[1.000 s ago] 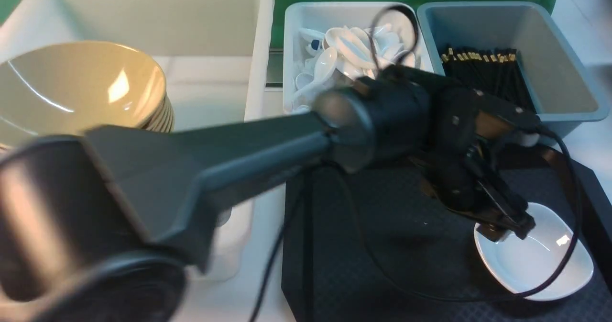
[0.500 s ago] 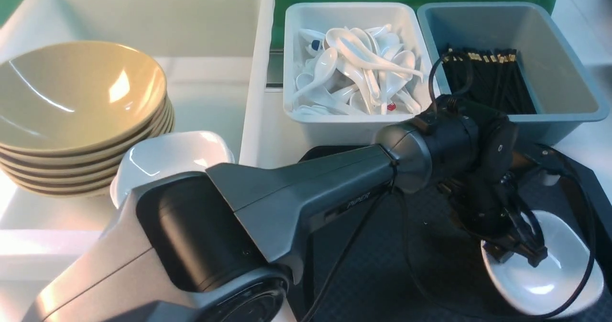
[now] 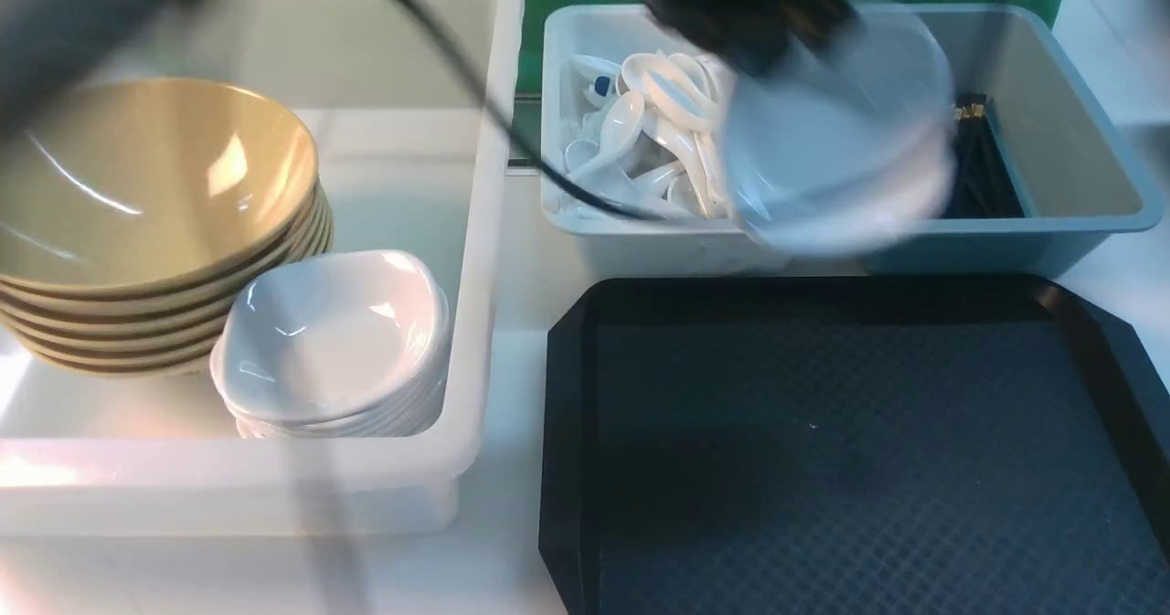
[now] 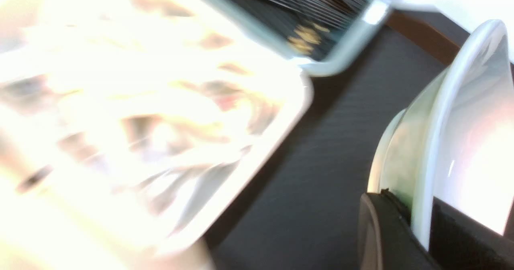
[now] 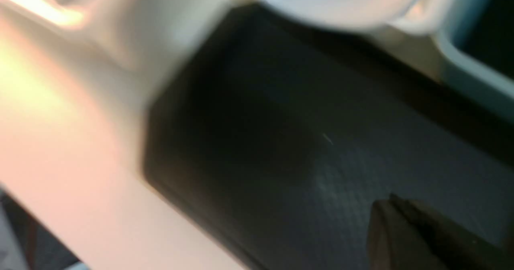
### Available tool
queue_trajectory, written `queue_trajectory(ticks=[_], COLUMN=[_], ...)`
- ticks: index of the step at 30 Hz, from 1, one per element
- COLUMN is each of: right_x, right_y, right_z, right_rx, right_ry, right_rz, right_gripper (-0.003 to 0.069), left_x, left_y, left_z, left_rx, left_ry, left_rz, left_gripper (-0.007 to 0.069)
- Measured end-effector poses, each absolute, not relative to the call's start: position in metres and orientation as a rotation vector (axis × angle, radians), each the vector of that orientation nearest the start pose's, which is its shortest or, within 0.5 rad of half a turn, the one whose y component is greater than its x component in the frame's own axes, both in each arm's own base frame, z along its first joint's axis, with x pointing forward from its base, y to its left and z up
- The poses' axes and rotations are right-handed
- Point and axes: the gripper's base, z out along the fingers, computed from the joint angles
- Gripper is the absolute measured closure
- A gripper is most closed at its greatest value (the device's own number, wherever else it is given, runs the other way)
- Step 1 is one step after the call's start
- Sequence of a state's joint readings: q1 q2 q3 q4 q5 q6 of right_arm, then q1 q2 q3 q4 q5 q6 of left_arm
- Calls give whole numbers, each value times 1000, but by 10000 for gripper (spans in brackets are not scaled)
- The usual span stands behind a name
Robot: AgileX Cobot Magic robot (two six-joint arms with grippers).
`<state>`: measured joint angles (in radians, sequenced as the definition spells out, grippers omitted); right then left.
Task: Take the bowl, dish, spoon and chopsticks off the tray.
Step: Use the left arm to put the plate into the large storage box on the left
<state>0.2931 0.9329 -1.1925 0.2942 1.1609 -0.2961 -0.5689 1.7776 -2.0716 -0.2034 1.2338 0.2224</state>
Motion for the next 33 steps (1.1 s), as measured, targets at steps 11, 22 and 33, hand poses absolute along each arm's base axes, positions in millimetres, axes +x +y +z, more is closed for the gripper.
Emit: queue_trajectory(ticks=[11, 22, 33], right_x=[181, 190, 190], right_y=[166, 194, 194], right_z=[430, 406, 406], right_rx=[-1060, -1181, -1183], right_ry=[2074, 2137, 2137], right_rz=[557, 543, 535], right_gripper=[623, 618, 615], left_x=[273, 278, 275], left_y=[-53, -40, -33], left_z=[355, 322, 318], left_rx=[395, 402, 431], left_ry=[2620, 2598, 2645], left_rz=[-309, -197, -88], left_gripper=[624, 572, 205])
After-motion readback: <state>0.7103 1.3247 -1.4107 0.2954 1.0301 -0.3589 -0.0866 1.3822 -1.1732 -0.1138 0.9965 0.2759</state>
